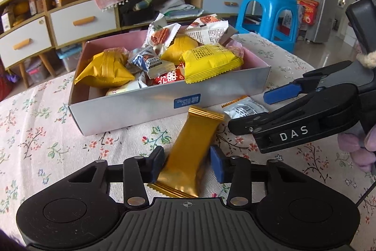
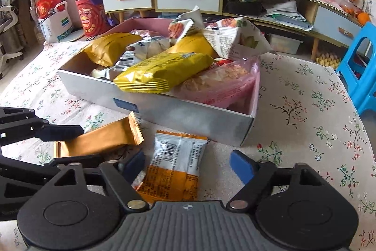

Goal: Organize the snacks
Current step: 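Grasp the gold bar with the left tool while the right tool grasps the orange packet, then carry the gold bar and orange packet over the pink box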

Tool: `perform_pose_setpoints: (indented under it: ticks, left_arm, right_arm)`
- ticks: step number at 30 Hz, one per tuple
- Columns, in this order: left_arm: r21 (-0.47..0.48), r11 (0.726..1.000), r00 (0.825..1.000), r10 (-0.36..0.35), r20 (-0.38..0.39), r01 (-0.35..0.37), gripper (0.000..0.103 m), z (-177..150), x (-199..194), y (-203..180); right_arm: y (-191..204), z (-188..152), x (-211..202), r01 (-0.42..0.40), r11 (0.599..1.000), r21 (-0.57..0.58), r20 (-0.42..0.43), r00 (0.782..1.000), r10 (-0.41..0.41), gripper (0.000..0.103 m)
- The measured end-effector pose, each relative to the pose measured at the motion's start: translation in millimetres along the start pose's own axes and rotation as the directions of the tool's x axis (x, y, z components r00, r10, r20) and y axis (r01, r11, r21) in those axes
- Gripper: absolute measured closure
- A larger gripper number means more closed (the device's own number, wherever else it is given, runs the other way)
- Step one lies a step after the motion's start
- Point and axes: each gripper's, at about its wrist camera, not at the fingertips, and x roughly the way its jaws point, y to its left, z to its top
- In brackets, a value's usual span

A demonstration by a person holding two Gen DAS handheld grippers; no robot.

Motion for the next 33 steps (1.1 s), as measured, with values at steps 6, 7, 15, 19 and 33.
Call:
perform_pose_setpoints:
  ticks: [6, 7, 15, 19, 33]
  left_arm:
    - [0.007, 0.999, 0.999, 0.043, -0.009, -0.043, 0.076, -3.4, -6.7, -9.2]
    - [-0.001, 0.999, 0.999, 0.047, -0.013, -0.047, 0.077, -3.8, -7.8, -9.8]
    - [-0.124, 0.990, 0.996, 0.054, -0.071, -0.063, 0.077, -5.9, -19.1, -2.4]
    - [-0.141, 0.985, 0.991, 0.083, -0.101, -0.097, 0.077, -6.0, -27.0, 3.3]
    - [-0.251, 0.965, 0.997, 0.073, -0.039, -0.081, 0.077, 19.2, -54.5, 27.6]
  right_arm:
    - [6.7, -0.3, -4.5, -0.027, 0.999, -0.024, 0.008, 1.000, 0.028, 0.065]
    - [8.7, -0.4, -5.3, -0.030, 0.999, -0.029, 0.009, 0.999, 0.031, 0.068]
    - [10.5, 3.1, -9.5, -0.036, 0.999, 0.024, -0.027, 0.999, 0.037, 0.074]
    - [0.2, 6.9, -13.0, -0.061, 0.991, 0.118, -0.047, 0.997, 0.067, 0.074]
    - [-13.3, 24.8, -51.2, -0.166, 0.937, 0.307, -0.002, 0.985, 0.175, 0.074]
